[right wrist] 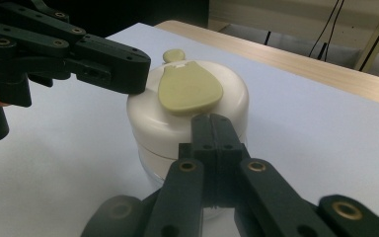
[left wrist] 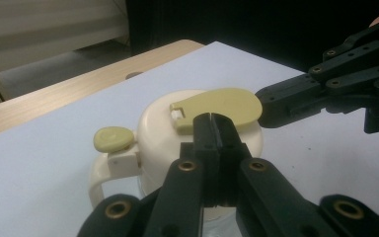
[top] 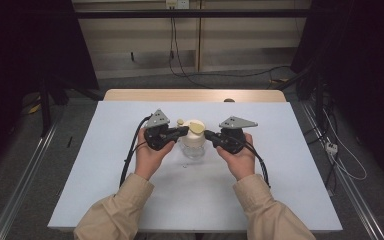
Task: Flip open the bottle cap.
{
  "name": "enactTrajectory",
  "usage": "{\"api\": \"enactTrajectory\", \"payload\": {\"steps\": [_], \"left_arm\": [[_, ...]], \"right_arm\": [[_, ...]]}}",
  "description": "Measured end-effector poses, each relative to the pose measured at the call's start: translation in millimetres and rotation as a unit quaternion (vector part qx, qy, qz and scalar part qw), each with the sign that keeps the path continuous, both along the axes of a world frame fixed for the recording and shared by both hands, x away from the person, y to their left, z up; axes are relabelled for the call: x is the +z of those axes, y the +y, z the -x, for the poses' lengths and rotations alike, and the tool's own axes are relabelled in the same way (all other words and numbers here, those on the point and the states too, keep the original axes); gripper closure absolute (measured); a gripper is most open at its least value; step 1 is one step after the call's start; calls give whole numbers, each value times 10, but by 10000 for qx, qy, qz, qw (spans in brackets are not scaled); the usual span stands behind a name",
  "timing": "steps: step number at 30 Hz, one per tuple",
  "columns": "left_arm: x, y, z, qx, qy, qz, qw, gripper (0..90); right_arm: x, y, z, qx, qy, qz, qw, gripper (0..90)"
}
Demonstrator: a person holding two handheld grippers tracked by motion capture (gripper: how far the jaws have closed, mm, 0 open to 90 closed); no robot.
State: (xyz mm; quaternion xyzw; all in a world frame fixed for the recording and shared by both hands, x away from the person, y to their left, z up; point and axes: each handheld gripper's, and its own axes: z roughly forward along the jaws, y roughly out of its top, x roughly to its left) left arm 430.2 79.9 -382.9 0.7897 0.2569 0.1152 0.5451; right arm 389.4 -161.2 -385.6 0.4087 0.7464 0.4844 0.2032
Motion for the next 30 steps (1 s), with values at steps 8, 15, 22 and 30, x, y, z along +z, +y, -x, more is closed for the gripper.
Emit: {"api": "enactTrajectory", "payload": {"steps": [8, 15, 22, 30], "left_arm": [[-2, 1, 1, 3, 3, 6, 10000, 900], [-1, -1, 2, 8, -3, 2, 10000, 900], [-2, -1, 4, 15, -17, -1, 10000, 900], [2, -4, 10, 33, -26, -28, 10000, 900]], "right_arm": [[13, 21, -9, -4, -6, 27, 10000, 900], [41, 37, -10, 30, -59, 6, 10000, 900], [66, 55, -16, 30, -86, -4, 10000, 900], [78, 60, -19, 26, -107, -26, 9999, 900]]}}
